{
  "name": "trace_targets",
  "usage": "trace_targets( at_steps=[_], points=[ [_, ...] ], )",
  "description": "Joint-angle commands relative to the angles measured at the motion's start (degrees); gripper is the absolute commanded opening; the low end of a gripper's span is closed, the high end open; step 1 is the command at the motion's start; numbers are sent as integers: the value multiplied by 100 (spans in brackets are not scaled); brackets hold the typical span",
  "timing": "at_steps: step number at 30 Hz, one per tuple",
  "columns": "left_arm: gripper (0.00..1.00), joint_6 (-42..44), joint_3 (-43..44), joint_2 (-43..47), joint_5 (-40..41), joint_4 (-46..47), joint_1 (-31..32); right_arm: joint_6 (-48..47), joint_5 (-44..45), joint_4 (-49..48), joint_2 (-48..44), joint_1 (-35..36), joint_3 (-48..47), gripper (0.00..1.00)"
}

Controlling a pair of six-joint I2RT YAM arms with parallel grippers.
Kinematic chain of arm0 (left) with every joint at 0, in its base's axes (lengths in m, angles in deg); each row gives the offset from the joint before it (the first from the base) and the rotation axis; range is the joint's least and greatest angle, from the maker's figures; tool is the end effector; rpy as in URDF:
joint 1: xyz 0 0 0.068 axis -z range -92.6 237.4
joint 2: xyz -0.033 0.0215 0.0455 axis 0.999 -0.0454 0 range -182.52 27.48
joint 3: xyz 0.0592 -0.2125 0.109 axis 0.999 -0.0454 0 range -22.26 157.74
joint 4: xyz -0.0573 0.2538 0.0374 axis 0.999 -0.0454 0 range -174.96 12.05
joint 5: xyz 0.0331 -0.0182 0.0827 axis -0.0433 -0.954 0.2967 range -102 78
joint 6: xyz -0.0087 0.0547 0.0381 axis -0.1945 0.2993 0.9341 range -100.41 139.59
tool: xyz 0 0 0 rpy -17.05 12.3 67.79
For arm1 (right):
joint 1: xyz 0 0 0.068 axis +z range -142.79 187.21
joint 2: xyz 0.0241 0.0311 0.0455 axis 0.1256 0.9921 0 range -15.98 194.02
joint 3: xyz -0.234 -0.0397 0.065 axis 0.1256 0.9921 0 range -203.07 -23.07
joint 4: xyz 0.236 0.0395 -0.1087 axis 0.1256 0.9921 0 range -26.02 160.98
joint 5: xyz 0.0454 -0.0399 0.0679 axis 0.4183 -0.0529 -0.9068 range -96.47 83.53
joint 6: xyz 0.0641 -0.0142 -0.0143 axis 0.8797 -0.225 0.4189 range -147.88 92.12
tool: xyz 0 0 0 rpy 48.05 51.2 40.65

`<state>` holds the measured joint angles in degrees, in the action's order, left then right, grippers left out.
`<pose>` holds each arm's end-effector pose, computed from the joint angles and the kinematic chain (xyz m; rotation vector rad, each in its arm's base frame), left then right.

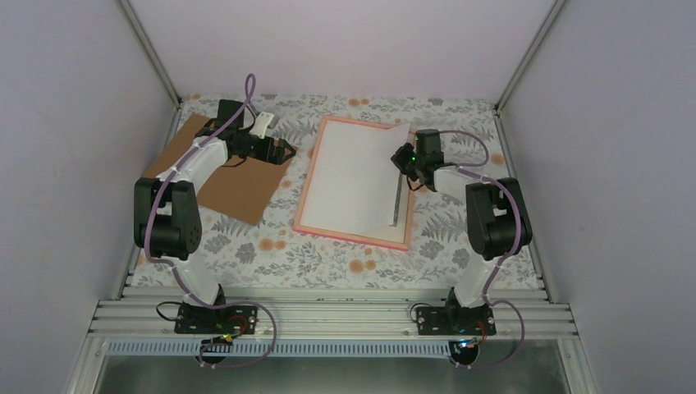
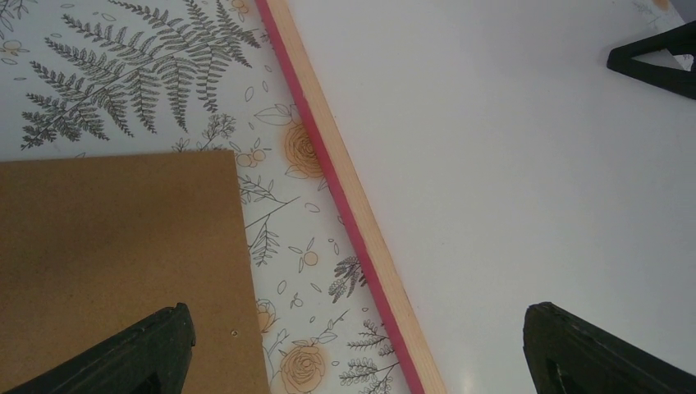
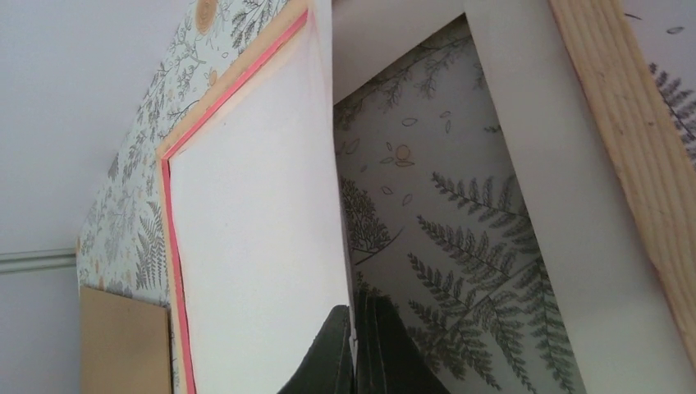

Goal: Put the photo into the frame

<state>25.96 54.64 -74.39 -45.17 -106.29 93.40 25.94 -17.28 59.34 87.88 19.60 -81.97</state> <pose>0.3832 -0.0698 0.1997 0.4969 2.3719 -0.7156 0.3786 0.0935 0.1292 0.7487 2.2760 0.7951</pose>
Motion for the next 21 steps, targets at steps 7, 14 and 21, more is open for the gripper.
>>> trace_targets(
  at_steps=[7, 14, 21],
  points=[
    [100, 22, -33, 15, -15, 74, -11, -307, -9, -285, 102, 58, -57, 34],
    [100, -34, -42, -15, -47, 116, -10, -669, 347, 135, -94, 87, -212, 81],
    [100, -63, -61, -9, -13, 155, -9, -1092, 899, 494, -304, 205, -324, 100]
  ],
)
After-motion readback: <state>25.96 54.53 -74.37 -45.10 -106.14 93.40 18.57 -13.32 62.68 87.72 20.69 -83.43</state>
